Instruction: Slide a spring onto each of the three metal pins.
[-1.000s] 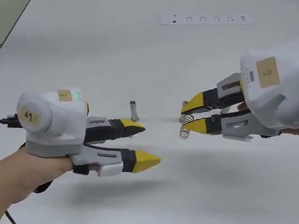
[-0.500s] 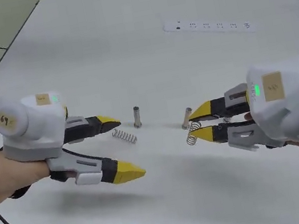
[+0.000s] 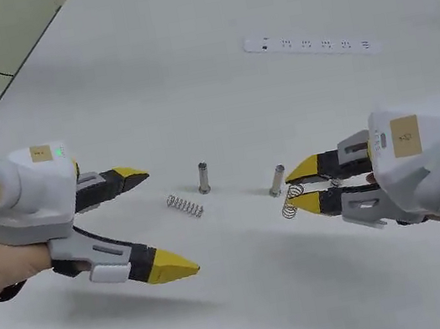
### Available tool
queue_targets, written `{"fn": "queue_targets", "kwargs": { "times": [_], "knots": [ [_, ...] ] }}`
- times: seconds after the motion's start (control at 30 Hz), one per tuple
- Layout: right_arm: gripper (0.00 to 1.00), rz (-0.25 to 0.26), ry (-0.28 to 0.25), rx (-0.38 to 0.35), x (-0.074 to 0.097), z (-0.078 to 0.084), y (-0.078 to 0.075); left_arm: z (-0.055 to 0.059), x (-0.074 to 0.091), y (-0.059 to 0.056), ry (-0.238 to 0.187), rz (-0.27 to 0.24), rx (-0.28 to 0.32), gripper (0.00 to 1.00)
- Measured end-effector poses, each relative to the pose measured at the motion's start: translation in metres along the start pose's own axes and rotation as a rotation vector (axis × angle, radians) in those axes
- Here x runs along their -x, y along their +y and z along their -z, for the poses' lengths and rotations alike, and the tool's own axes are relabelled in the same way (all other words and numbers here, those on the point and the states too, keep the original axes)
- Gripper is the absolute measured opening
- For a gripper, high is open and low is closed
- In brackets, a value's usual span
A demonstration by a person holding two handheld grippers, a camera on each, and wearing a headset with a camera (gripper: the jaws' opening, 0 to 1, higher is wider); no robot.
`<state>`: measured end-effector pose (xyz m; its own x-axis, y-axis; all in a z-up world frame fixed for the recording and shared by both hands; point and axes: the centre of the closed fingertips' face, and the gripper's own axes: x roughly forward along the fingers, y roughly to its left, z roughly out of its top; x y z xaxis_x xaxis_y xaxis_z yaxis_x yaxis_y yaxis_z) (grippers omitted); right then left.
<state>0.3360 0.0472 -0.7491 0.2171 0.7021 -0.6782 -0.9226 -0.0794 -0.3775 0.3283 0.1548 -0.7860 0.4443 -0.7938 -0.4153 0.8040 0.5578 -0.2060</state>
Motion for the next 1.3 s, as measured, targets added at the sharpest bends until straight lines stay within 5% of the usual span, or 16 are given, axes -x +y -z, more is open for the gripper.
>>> {"fn": "queue_targets", "kwargs": {
  "times": [0.4, 0.77, 1.3],
  "knots": [
    [0.07, 0.066, 0.031, -0.03, 0.003, 0.016, -0.031, 0.004, 0.004, 0.005, 0.0, -0.015, 0.014, 0.98],
    [0.07, 0.14, 0.021, -0.068, -0.003, 0.015, -0.066, 0.002, 0.006, 0.007, -0.008, -0.028, 0.017, 0.98],
    [0.07, 0.136, 0.027, -0.109, -0.019, 0.02, -0.071, 0.007, 0.015, 0.01, -0.011, -0.048, 0.028, 0.98]
  ]
}}
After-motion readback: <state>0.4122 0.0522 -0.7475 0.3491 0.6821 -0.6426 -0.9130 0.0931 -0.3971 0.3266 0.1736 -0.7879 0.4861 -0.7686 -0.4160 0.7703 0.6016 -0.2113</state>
